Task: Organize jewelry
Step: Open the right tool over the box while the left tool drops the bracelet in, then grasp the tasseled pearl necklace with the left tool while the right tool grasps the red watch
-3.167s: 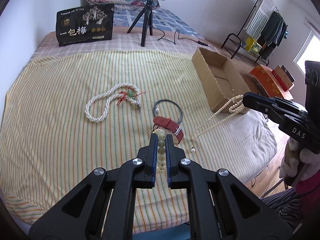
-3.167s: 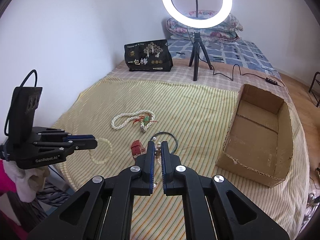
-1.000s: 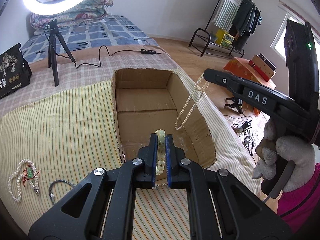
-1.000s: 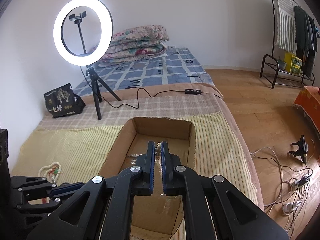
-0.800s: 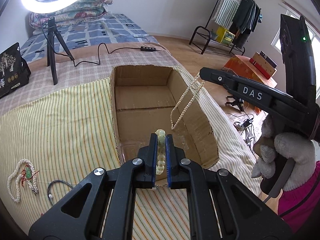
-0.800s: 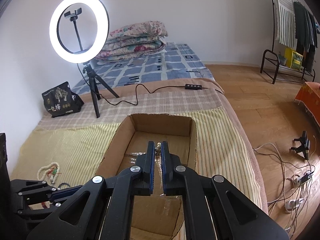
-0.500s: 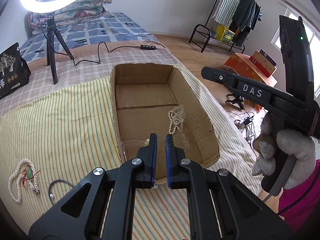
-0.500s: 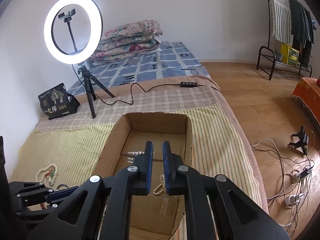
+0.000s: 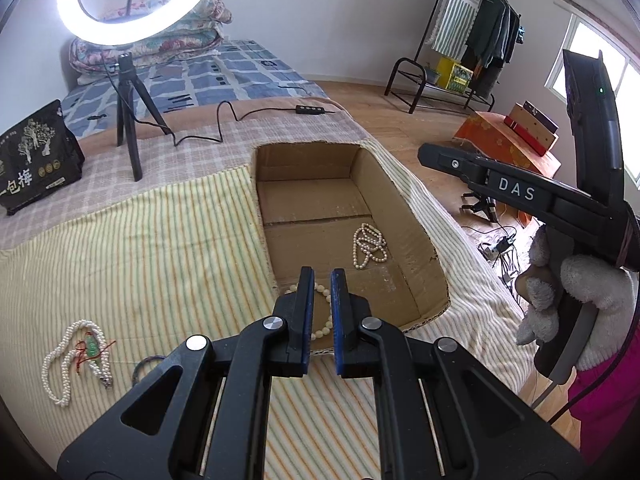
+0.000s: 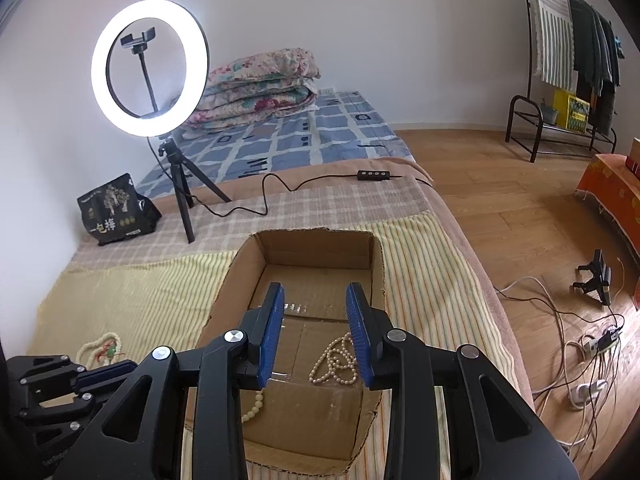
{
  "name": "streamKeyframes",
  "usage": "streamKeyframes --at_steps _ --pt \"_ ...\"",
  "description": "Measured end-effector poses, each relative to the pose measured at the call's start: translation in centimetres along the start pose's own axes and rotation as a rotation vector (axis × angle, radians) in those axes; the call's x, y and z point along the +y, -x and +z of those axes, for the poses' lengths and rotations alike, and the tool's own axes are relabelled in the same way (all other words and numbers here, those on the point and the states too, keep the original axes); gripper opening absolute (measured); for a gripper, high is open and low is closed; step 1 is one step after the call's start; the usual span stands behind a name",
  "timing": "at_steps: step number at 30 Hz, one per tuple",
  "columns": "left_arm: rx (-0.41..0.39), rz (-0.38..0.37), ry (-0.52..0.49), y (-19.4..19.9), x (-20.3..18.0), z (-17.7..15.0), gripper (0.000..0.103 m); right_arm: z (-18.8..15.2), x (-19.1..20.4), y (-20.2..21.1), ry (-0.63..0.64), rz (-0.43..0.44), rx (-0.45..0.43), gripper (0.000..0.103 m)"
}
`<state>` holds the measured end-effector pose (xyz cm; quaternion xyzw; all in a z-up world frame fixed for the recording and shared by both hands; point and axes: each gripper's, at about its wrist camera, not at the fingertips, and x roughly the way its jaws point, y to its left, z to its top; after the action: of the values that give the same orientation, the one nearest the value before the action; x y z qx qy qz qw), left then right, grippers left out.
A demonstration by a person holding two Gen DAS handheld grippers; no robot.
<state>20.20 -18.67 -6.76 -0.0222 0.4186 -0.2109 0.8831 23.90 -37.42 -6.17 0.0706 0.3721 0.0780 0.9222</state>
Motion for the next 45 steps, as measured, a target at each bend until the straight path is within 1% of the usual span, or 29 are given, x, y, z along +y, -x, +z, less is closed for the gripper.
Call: streamKeyframes --at_steps 1,2,3,5,7,8,9,10,11,12,13,19,22,26,29,32,37,41,45 --pt "-0.006 0.005 0.001 0.4 0.3 0.0 0.006 0.0 0.2 0.2 0.004 -0.001 -0.002 0.033" --pt "-0.011 0.009 0.002 0.7 0.5 -0.1 0.006 -0.1 0.4 0.4 0.009 -0.003 -0.004 0.038" --pt "-0.017 0.013 0.004 1.0 0.8 -0.1 0.006 -0.2 0.7 0.7 0.013 -0.006 -0.008 0.04" --pt "-0.026 0.02 0.006 1.7 1.4 -0.2 0.006 -0.3 1.1 1.2 0.017 -0.009 -0.016 0.048" --pt "-0.032 0.027 0.004 2.4 2.0 -0.3 0.006 -0.5 1.4 1.8 0.016 -0.006 -0.022 0.051" --pt "-0.035 0.031 0.002 2.7 2.3 -0.4 0.008 -0.6 1.6 2.0 0.016 -0.006 -0.025 0.054" --pt "-0.04 0.036 0.0 3.1 2.8 -0.4 0.012 -0.7 1.8 2.3 0.019 -0.01 -0.028 0.057" --pt "-0.048 0.04 0.0 3.5 3.1 -0.5 0.027 -0.8 2.0 2.5 0.023 -0.016 -0.033 0.066" --pt "-0.062 0.045 0.002 4.0 3.5 -0.6 0.04 -0.9 2.2 2.8 0.028 -0.025 -0.039 0.071" --pt "-0.079 0.053 0.007 4.4 3.9 -0.6 0.044 -1.0 2.5 3.1 0.034 -0.033 -0.048 0.072" --pt "-0.092 0.062 0.013 5.0 4.5 -0.7 0.044 -1.2 2.7 3.4 0.039 -0.039 -0.053 0.072" --pt "-0.128 0.068 0.058 7.2 8.0 -0.9 0.044 -2.2 4.0 4.3 0.048 -0.016 -0.046 0.075" --pt "-0.142 0.088 0.083 8.3 9.9 -1.1 0.044 -2.8 4.9 5.0 0.056 0.0 -0.058 0.075" --pt "-0.154 0.126 0.117 9.5 12.3 -1.3 0.044 -3.6 6.8 5.9 0.099 0.018 -0.087 0.075" --pt "-0.15 0.143 0.147 10.1 14.1 -1.6 0.044 -4.2 8.8 6.0 0.15 0.042 -0.09 0.075" --pt "-0.138 0.164 0.174 10.6 15.9 -2.2 0.044 -5.1 10.7 5.8 0.202 0.085 -0.065 0.075" --pt "-0.112 0.203 0.182 10.9 18.4 -3.2 0.044 -6.8 14.4 5.1 0.278 0.171 -0.009 0.075" --pt "-0.086 0.225 0.207 11.1 20.6 -4.3 0.044 -8.4 16.7 4.7 0.323 0.227 0.037 0.075" --pt "-0.054 0.228 0.24 10.8 22.6 -5.0 0.044 -10.2 18.7 3.9 0.366 0.268 0.086 0.075"
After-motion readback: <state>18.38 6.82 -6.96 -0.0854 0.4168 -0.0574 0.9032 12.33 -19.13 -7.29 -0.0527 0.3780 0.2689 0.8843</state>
